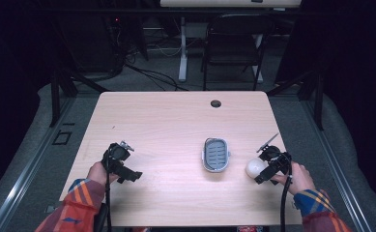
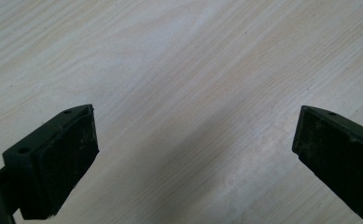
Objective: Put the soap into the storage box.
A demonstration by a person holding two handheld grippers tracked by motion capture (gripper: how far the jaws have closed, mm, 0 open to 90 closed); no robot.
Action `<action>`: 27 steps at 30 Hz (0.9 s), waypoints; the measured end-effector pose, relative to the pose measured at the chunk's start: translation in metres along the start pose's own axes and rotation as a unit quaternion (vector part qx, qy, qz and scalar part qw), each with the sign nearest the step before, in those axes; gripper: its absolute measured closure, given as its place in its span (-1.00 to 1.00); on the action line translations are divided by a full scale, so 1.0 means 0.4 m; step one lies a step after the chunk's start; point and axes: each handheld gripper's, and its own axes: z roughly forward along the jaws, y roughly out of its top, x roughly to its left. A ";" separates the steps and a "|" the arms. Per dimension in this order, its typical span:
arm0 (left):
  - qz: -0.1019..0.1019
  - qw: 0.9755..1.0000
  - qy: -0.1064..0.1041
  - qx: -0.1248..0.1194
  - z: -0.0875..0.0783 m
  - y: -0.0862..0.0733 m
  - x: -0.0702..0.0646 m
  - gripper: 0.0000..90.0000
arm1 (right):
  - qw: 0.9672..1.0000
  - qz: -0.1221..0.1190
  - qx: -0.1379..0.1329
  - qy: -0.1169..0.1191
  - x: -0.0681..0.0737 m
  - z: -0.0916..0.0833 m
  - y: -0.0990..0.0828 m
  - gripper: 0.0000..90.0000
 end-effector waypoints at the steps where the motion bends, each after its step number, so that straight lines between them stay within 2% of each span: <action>1: -0.001 1.000 0.000 0.000 0.000 0.000 0.000 -1.00 | 1.000 0.004 -0.006 0.000 0.002 0.003 0.002 -1.00; 3: -0.002 1.000 0.000 -0.001 0.000 -0.001 0.001 -1.00 | 1.000 0.004 -0.009 0.000 0.004 0.004 0.007 -1.00; 5: -0.001 1.000 0.000 0.000 0.000 0.000 0.000 -1.00 | 1.000 -0.012 0.007 -0.004 0.004 0.000 0.019 -1.00; 7: -0.001 1.000 0.000 0.000 0.000 0.000 0.001 -1.00 | 1.000 -0.016 0.010 -0.004 0.004 -0.001 0.022 -1.00; 8: -0.001 1.000 0.000 0.000 0.000 0.000 0.001 -1.00 | 1.000 -0.003 -0.008 -0.002 0.009 0.005 0.022 -1.00; 9: -0.001 1.000 0.000 0.000 0.000 0.000 0.001 -1.00 | 1.000 -0.012 0.003 -0.003 0.007 0.002 0.027 -1.00; 10: -0.001 1.000 0.000 0.000 0.000 0.000 0.000 -1.00 | 1.000 -0.003 -0.005 0.002 0.011 0.009 0.027 -1.00; 12: 0.000 1.000 0.000 0.000 0.000 0.000 0.000 -1.00 | 1.000 -0.019 0.011 0.003 0.010 0.005 0.036 -1.00; 13: 0.000 1.000 0.000 0.000 0.000 0.000 0.000 -1.00 | 1.000 -0.009 -0.004 0.005 0.016 0.012 0.036 -1.00; 15: 0.000 1.000 0.000 0.000 0.000 0.000 0.000 -1.00 | 1.000 -0.024 0.012 0.006 0.014 0.009 0.045 -1.00; 17: 0.000 1.000 0.000 0.000 0.000 0.000 0.001 -1.00 | 1.000 -0.025 0.011 -0.001 0.016 0.014 0.051 -1.00; 18: 0.000 1.000 -0.001 0.000 0.000 0.000 0.001 -1.00 | 1.000 -0.015 0.003 0.001 0.019 0.019 0.052 -1.00; 20: 0.001 1.000 0.000 0.001 0.000 0.000 0.000 -1.00 | 1.000 -0.028 0.014 0.000 0.016 0.018 0.059 -0.98; 21: 0.001 1.000 0.000 0.002 0.001 0.000 0.000 -1.00 | 1.000 -0.024 0.012 0.004 0.017 0.021 0.060 -0.97; 27: 0.001 1.000 0.000 0.003 0.002 0.000 0.000 -1.00 | 0.999 -0.030 0.013 0.003 0.019 0.029 0.072 -0.96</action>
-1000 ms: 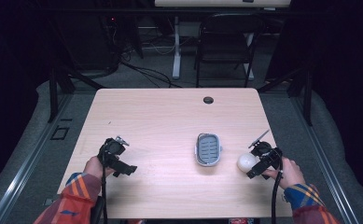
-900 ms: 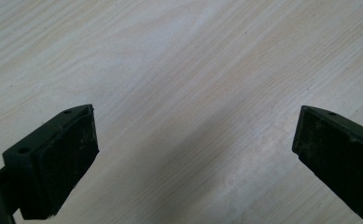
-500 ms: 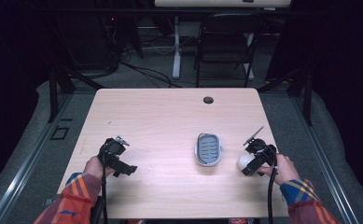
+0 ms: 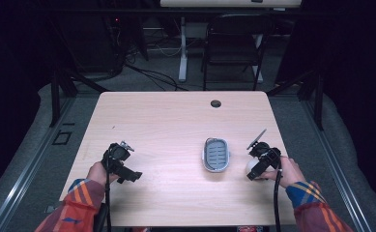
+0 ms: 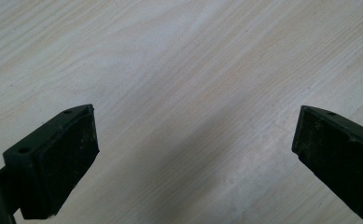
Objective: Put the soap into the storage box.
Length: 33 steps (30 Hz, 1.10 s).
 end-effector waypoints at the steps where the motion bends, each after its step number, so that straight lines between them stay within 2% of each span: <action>1: 0.000 1.000 0.000 0.000 0.001 0.000 0.000 -1.00 | 1.000 -0.004 0.004 -0.002 0.001 0.000 0.004 -0.95; 3: 0.001 1.000 0.000 0.000 0.001 0.000 -0.001 -1.00 | 1.000 -0.014 0.017 -0.007 0.001 -0.001 0.010 -0.92; 5: 0.001 1.000 -0.001 0.001 0.000 0.000 -0.001 -1.00 | 1.000 0.002 -0.005 -0.006 0.006 0.011 0.010 -0.79; 6: 0.001 1.000 0.000 0.000 0.001 0.000 0.000 -1.00 | 0.999 -0.031 0.038 -0.015 -0.003 -0.002 0.021 -0.73; 7: 0.001 1.000 -0.001 0.000 0.001 0.000 0.000 -1.00 | 0.998 0.035 -0.047 -0.001 0.016 0.033 0.007 -0.70; 8: 0.000 1.000 -0.001 0.001 0.001 0.000 0.000 -1.00 | 1.000 -0.008 0.012 -0.014 0.004 0.018 0.021 -0.68; 10: 0.000 1.000 -0.002 0.000 0.001 0.000 -0.001 -1.00 | 1.000 -0.011 0.015 -0.010 0.004 0.020 0.023 -0.67; 11: 0.000 1.000 -0.002 0.000 0.001 0.000 -0.001 -1.00 | 0.999 -0.021 0.031 -0.013 0.002 0.016 0.028 -0.67; 12: 0.000 1.000 -0.002 0.001 0.001 0.000 -0.001 -1.00 | 1.000 -0.013 0.021 -0.011 0.004 0.021 0.027 -0.67; 15: 0.001 1.000 -0.002 0.000 0.002 0.000 -0.001 -1.00 | 0.999 -0.020 0.039 -0.018 0.001 0.020 0.033 -0.64; 16: 0.001 1.000 -0.001 0.001 0.002 0.001 -0.001 -1.00 | 0.999 -0.021 0.027 -0.024 0.000 0.028 0.031 -0.62; 17: 0.001 1.000 -0.001 0.000 0.002 0.000 -0.001 -1.00 | 0.999 -0.021 0.027 -0.024 0.000 0.028 0.031 -0.62; 18: 0.001 1.000 0.000 0.000 0.002 0.000 -0.001 -1.00 | 1.000 -0.011 0.017 -0.022 0.002 0.033 0.029 -0.60; 19: 0.001 1.000 -0.001 0.001 0.002 0.001 -0.001 -1.00 | 1.000 -0.007 0.021 -0.019 0.003 0.033 0.030 -0.59; 20: 0.001 1.000 -0.001 0.001 0.002 0.001 -0.001 -1.00 | 0.998 -0.027 0.045 -0.027 -0.002 0.025 0.036 -0.58; 22: 0.001 1.000 0.000 0.001 0.002 0.001 -0.001 -1.00 | 0.999 -0.015 0.029 -0.027 0.001 0.034 0.032 -0.53; 28: 0.002 1.000 0.000 0.001 0.002 0.001 -0.001 -1.00 | 0.999 -0.022 0.041 -0.028 0.003 0.034 0.037 -0.47; 30: 0.001 1.000 0.001 0.001 0.002 0.001 -0.002 -1.00 | 0.999 -0.019 0.031 -0.028 0.003 0.038 0.035 -0.47; 33: 0.002 1.000 0.000 0.001 0.002 0.001 -0.002 -0.99 | 0.999 -0.020 0.032 -0.028 0.004 0.038 0.036 -0.46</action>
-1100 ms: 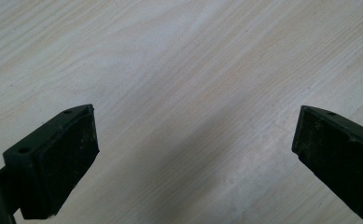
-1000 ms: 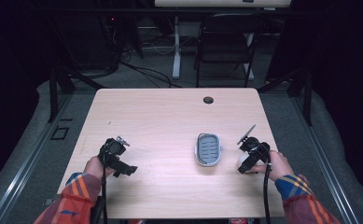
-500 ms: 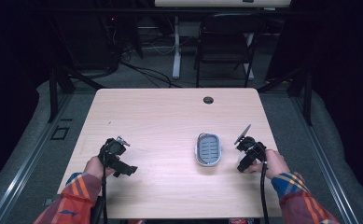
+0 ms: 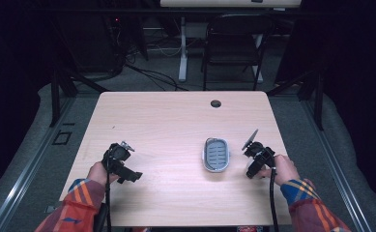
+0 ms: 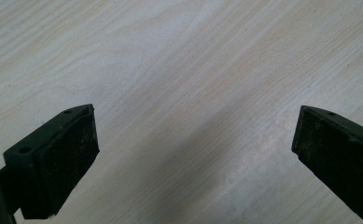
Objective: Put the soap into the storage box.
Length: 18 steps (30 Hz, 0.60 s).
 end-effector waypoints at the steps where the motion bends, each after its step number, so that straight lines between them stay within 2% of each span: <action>1: 0.000 1.000 0.000 0.000 0.000 0.000 0.000 -0.99 | 1.000 -0.001 0.001 0.001 0.000 0.000 0.000 -0.46; 4: 0.000 1.000 0.000 -0.001 0.000 -0.001 0.000 -0.99 | 1.000 -0.005 0.011 0.001 -0.001 -0.003 0.003 -0.46; 13: 0.001 1.000 0.000 0.001 0.000 0.000 0.000 -0.99 | 1.000 -0.008 0.012 0.001 -0.003 -0.005 0.004 -0.46; 14: 0.001 1.000 0.000 0.001 0.000 0.000 0.000 -0.99 | 1.000 0.000 0.003 0.004 -0.002 -0.005 0.002 -0.46; 15: 0.001 1.000 -0.001 0.000 0.000 0.000 0.000 -0.99 | 1.000 -0.006 0.007 0.002 -0.004 -0.008 0.003 -0.46; 18: 0.000 1.000 -0.001 0.001 -0.001 0.000 0.000 -0.99 | 1.000 -0.004 0.009 0.001 -0.005 -0.016 0.003 -0.46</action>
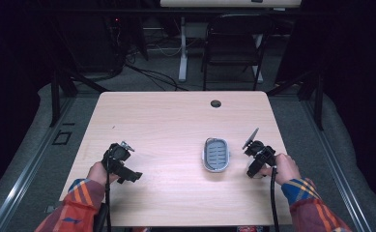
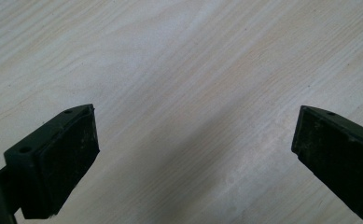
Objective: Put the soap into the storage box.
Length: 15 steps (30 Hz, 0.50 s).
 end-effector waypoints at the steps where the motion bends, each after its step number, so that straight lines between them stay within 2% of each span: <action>1: 0.000 1.000 0.000 -0.001 0.001 0.000 0.000 -0.99 | 1.000 0.000 -0.003 -0.001 0.000 -0.001 0.000 -0.46; 5: 0.000 1.000 0.004 0.000 0.001 0.000 -0.001 -0.99 | 1.000 -0.002 -0.007 -0.002 -0.001 -0.007 -0.001 -0.46; 6: 0.000 1.000 0.004 0.000 0.001 0.000 -0.001 -0.99 | 1.000 0.007 -0.017 0.001 0.001 -0.005 -0.003 -0.46; 7: 0.000 1.000 0.004 0.000 0.001 0.000 -0.001 -0.99 | 1.000 0.008 -0.014 0.003 0.001 -0.008 -0.002 -0.46; 9: 0.000 1.000 0.004 0.000 0.001 0.001 -0.001 -0.99 | 1.000 -0.006 -0.001 -0.002 -0.004 -0.015 -0.001 -0.46; 12: -0.001 1.000 0.004 0.000 0.001 0.000 -0.001 -0.99 | 1.000 -0.004 0.002 -0.003 -0.002 -0.017 -0.002 -0.46; 13: -0.001 1.000 0.004 0.000 0.001 0.000 -0.001 -0.99 | 1.000 0.007 -0.010 -0.001 0.002 -0.012 -0.004 -0.46; 15: -0.001 1.000 0.004 0.000 0.001 0.000 -0.001 -0.99 | 1.000 0.006 -0.010 0.000 0.002 -0.012 -0.004 -0.46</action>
